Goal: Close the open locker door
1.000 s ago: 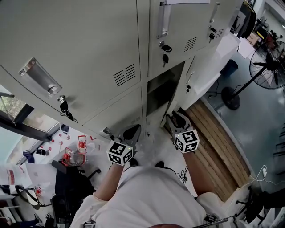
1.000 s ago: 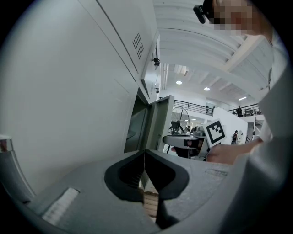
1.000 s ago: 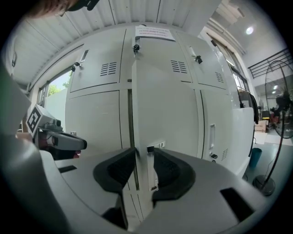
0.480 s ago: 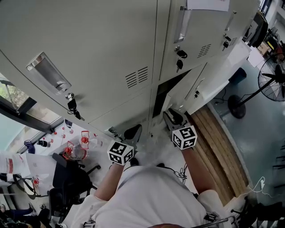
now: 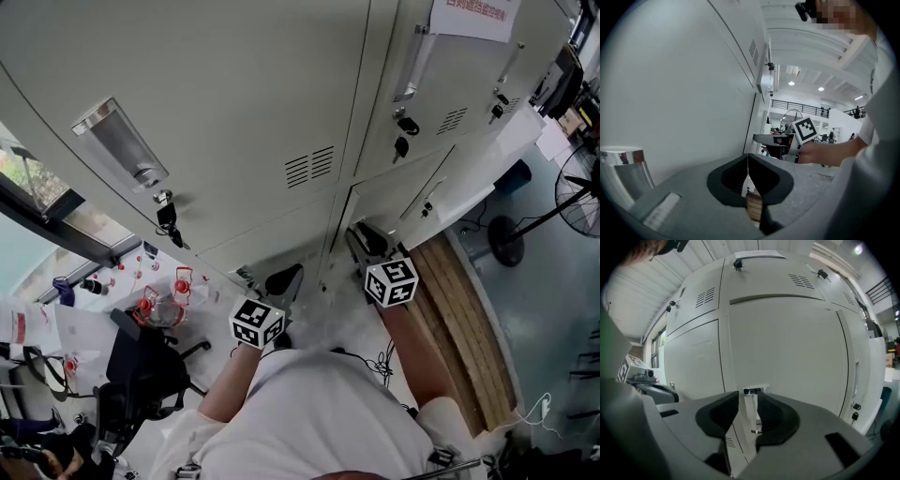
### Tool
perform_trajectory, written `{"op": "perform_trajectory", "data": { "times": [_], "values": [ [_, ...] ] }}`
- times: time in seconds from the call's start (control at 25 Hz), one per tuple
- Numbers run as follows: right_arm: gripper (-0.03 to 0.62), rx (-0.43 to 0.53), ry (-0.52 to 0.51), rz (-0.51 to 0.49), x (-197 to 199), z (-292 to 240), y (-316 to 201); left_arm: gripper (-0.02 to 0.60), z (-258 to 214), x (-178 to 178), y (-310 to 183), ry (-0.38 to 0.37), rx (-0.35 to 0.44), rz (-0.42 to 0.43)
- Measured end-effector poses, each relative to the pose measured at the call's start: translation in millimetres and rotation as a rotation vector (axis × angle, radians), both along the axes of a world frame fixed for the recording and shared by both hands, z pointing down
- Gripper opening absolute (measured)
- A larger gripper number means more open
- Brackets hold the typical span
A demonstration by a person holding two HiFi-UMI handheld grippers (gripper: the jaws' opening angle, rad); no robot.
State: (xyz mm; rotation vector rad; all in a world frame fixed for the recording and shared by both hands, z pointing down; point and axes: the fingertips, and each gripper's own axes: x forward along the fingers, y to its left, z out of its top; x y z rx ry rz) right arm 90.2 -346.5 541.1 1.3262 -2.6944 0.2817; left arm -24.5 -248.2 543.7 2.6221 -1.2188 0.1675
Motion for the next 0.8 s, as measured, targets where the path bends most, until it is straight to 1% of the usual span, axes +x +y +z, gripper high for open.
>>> {"op": "perform_trajectory", "data": {
  "times": [0.48,0.8],
  "values": [
    [0.123,-0.009,-0.027,0.01,-4,-2,-18,0.015,-1,-2,0,-0.003,0.002,-0.013],
    [0.123,-0.01,-0.022,0.013,-3,-3,-20,0.015,-1,-4,2,-0.002,0.001,-0.015]
  ]
}}
